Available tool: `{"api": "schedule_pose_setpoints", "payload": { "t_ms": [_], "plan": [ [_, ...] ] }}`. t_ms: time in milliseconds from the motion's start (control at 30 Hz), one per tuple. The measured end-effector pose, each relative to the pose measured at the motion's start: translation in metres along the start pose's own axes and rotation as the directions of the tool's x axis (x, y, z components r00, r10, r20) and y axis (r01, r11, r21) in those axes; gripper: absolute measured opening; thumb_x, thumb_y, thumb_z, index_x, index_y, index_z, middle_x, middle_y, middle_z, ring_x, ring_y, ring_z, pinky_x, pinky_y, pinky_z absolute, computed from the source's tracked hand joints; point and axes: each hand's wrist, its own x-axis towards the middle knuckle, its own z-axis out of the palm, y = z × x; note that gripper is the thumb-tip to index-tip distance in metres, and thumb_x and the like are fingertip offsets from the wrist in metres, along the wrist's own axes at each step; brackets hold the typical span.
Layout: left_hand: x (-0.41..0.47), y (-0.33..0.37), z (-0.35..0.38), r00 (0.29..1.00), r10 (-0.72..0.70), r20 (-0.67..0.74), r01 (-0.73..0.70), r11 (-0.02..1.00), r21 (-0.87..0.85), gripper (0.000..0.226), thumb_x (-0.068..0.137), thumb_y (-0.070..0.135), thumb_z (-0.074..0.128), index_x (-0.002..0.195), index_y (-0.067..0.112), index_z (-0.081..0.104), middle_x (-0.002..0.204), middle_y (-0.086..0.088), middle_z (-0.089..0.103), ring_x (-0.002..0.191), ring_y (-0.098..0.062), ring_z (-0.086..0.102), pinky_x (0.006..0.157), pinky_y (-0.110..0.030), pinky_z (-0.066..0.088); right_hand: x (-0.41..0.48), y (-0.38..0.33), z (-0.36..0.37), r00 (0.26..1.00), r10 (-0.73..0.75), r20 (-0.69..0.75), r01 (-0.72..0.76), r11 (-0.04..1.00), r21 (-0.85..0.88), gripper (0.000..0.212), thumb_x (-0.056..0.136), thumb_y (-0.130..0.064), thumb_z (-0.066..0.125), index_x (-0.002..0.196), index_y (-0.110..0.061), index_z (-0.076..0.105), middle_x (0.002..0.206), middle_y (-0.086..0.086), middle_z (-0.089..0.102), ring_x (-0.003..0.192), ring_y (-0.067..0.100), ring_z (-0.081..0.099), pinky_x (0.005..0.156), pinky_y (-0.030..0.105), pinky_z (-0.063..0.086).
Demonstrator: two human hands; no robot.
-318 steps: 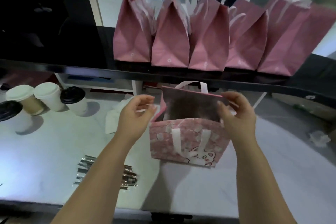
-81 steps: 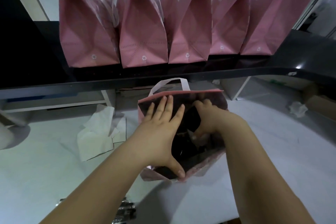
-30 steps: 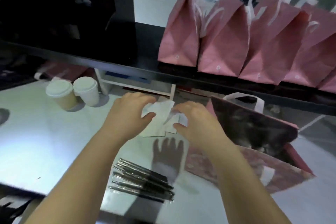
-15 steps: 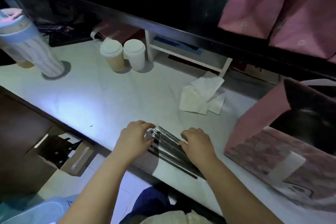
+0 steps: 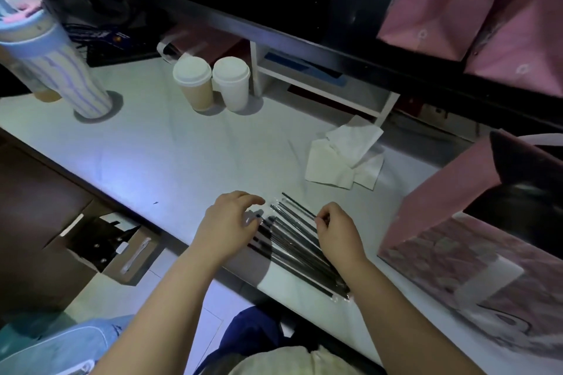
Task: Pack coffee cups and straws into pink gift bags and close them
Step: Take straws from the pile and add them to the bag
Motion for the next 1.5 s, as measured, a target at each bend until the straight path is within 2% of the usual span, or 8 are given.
{"api": "schedule_pose_setpoints", "payload": {
  "t_ms": [133, 300, 500, 733, 900, 1167, 1333, 1500],
  "plan": [
    [0.005, 0.003, -0.003, 1.0, 0.018, -0.019, -0.018, 1.0, -0.007, 0.029, 0.088, 0.029, 0.06, 0.117, 0.032, 0.064, 0.119, 0.009, 0.061, 0.116, -0.018, 0.05, 0.091, -0.037, 0.047, 0.006, 0.001, -0.009, 0.998, 0.044, 0.045, -0.048, 0.996, 0.08, 0.011, 0.1, -0.021, 0.044, 0.091, -0.027, 0.041, 0.075, -0.004, 0.059, 0.069, 0.015, 0.059, 0.065, 0.039, 0.052],
    [0.009, 0.006, -0.005, 0.999, 0.033, 0.004, -0.033, 0.999, -0.013, 0.03, 0.089, 0.028, 0.058, 0.118, 0.032, 0.063, 0.12, 0.009, 0.06, 0.116, -0.017, 0.05, 0.09, -0.037, 0.047, 0.003, 0.005, 0.002, 0.994, 0.006, 0.111, -0.004, 1.0, -0.02, 0.018, 0.093, -0.033, 0.061, 0.109, -0.025, 0.058, 0.099, -0.01, 0.063, 0.09, 0.013, 0.061, 0.08, 0.032, 0.053],
    [0.009, 0.007, -0.006, 0.999, 0.043, 0.027, -0.043, 0.999, 0.005, 0.032, 0.09, 0.027, 0.057, 0.121, 0.031, 0.062, 0.123, 0.01, 0.059, 0.118, -0.016, 0.048, 0.092, -0.033, 0.045, -0.003, 0.004, 0.009, 0.998, 0.021, -0.064, -0.026, 0.997, -0.078, 0.023, 0.092, -0.033, 0.059, 0.072, -0.027, 0.05, 0.074, -0.009, 0.054, 0.067, 0.015, 0.056, 0.064, 0.038, 0.053],
    [0.022, 0.014, -0.034, 0.996, 0.091, -0.009, -0.091, 0.996, 0.001, 0.033, 0.09, 0.028, 0.062, 0.123, 0.032, 0.061, 0.127, 0.012, 0.057, 0.122, -0.014, 0.046, 0.095, -0.029, 0.041, 0.008, -0.029, -0.031, 0.994, 0.108, 0.015, -0.109, 0.989, 0.096, 0.013, 0.093, -0.034, 0.052, 0.084, -0.026, 0.056, 0.099, -0.003, 0.056, 0.088, 0.019, 0.059, 0.084, 0.043, 0.051],
    [0.056, 0.056, -0.084, 0.971, 0.213, -0.111, -0.211, 0.977, 0.033, 0.036, 0.088, 0.025, 0.065, 0.123, 0.029, 0.061, 0.126, 0.006, 0.06, 0.12, -0.017, 0.051, 0.097, -0.036, 0.044, 0.003, -0.1, -0.107, 1.0, 0.006, 0.025, -0.016, 0.901, 0.434, 0.016, 0.101, -0.016, 0.041, 0.086, -0.019, 0.046, 0.062, -0.004, 0.066, 0.059, 0.011, 0.058, 0.057, 0.029, 0.047],
    [0.09, 0.202, -0.094, 0.817, 0.572, -0.068, -0.56, 0.817, 0.139, 0.039, 0.088, 0.027, 0.063, 0.127, 0.028, 0.06, 0.124, 0.004, 0.061, 0.118, -0.021, 0.051, 0.094, -0.041, 0.046, -0.033, -0.109, -0.254, 0.961, -0.047, -0.271, 0.183, 0.845, 0.503, 0.02, 0.103, -0.011, 0.041, 0.088, -0.017, 0.053, 0.051, -0.01, 0.045, 0.045, 0.003, 0.039, 0.046, 0.019, 0.033],
    [0.08, 0.277, -0.054, 0.664, 0.746, 0.05, -0.747, 0.665, 0.01, 0.035, 0.084, 0.035, 0.066, 0.119, 0.031, 0.064, 0.115, 0.009, 0.064, 0.111, -0.016, 0.054, 0.091, -0.04, 0.048, -0.071, -0.063, -0.304, 0.881, 0.025, -0.473, 0.249, 0.825, 0.507, 0.025, 0.101, -0.002, 0.043, 0.089, -0.015, 0.06, 0.061, -0.004, 0.06, 0.057, 0.012, 0.055, 0.059, 0.025, 0.048],
    [0.061, 0.302, -0.002, 0.478, 0.862, 0.166, -0.873, 0.487, -0.015, 0.04, 0.082, 0.047, 0.068, 0.12, 0.033, 0.064, 0.118, 0.013, 0.064, 0.115, -0.011, 0.051, 0.099, -0.037, 0.041, -0.098, -0.004, -0.308, 0.939, -0.006, -0.344, 0.114, 0.949, 0.294, 0.026, 0.096, 0.005, 0.048, 0.087, -0.015, 0.061, 0.075, 0.0, 0.069, 0.067, 0.009, 0.063, 0.069, 0.015, 0.049]
  ]
}}
